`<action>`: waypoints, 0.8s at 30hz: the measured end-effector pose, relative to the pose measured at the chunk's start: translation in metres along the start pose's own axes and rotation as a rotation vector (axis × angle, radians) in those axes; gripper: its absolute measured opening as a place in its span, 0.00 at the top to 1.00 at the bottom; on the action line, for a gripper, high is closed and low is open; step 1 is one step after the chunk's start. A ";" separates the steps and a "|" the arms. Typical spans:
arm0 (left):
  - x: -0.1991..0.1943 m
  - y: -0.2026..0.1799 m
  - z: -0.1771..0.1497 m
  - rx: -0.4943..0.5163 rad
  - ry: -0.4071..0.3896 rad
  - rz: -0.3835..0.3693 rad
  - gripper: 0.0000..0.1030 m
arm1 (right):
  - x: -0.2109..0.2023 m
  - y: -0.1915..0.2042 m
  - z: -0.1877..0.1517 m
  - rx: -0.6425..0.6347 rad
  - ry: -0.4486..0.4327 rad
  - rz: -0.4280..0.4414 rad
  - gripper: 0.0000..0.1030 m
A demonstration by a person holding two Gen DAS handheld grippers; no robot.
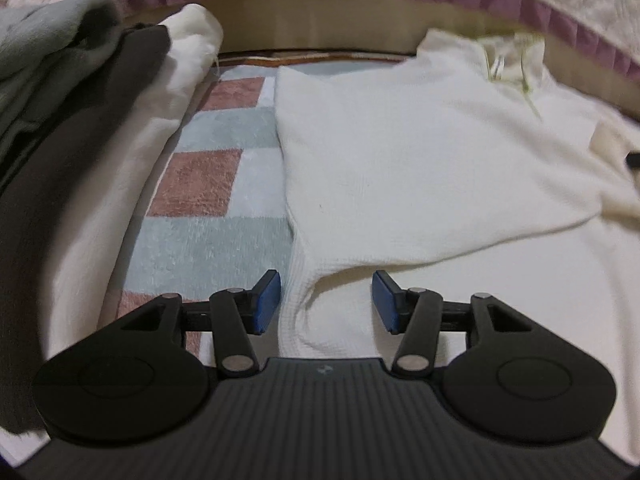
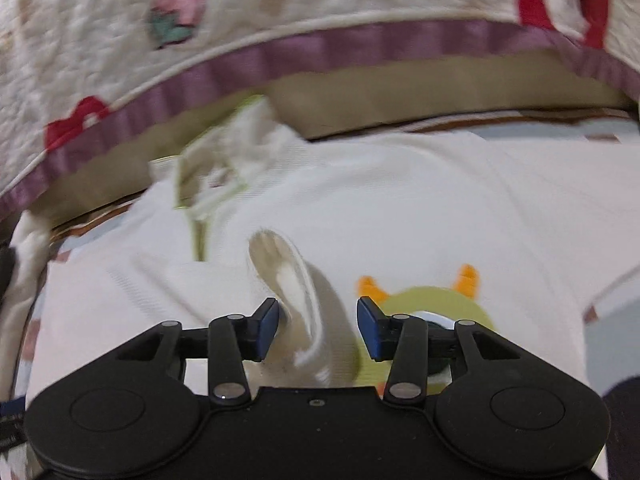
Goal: Fold clothes
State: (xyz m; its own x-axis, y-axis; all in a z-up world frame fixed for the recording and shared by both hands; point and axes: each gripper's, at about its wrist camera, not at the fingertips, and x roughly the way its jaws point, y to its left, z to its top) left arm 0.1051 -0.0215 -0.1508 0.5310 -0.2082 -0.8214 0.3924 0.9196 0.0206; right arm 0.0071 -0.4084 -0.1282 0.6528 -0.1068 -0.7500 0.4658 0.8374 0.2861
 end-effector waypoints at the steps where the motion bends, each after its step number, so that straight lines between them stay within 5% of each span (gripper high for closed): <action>1: 0.002 -0.002 0.000 0.014 0.011 0.008 0.47 | 0.000 -0.006 0.000 0.016 0.003 0.012 0.52; 5: 0.001 0.000 0.001 -0.009 0.007 -0.017 0.49 | 0.001 -0.026 0.002 0.091 0.021 0.128 0.44; 7: 0.005 0.002 0.002 -0.011 0.008 -0.008 0.61 | 0.003 -0.032 0.004 0.131 0.031 0.165 0.40; 9: 0.005 0.004 0.005 -0.011 -0.007 -0.007 0.86 | 0.004 -0.039 0.005 0.172 0.041 0.201 0.38; 10: 0.004 0.005 0.005 -0.009 -0.012 0.009 0.90 | 0.006 -0.041 0.006 0.181 0.043 0.207 0.38; 13: 0.000 0.010 0.004 0.000 -0.026 0.064 0.93 | 0.016 -0.037 0.009 0.135 0.043 0.162 0.36; 17: -0.001 0.019 0.002 -0.036 -0.019 0.041 0.93 | 0.034 -0.020 0.014 0.015 -0.002 0.137 0.28; 19: -0.001 0.020 0.002 -0.041 -0.015 0.038 0.93 | 0.043 -0.006 0.017 -0.084 0.004 0.117 0.55; 20: -0.001 0.019 0.002 -0.038 -0.014 0.042 0.93 | 0.043 0.002 0.022 -0.149 0.007 0.132 0.90; 24: 0.001 0.019 0.000 -0.030 -0.001 0.049 0.93 | 0.000 0.019 0.050 -0.248 -0.208 0.162 0.90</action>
State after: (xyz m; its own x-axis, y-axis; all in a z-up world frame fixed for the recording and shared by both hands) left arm 0.1128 -0.0040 -0.1511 0.5501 -0.1631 -0.8190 0.3430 0.9383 0.0435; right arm 0.0456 -0.4194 -0.0925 0.8259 -0.0476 -0.5619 0.2037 0.9543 0.2186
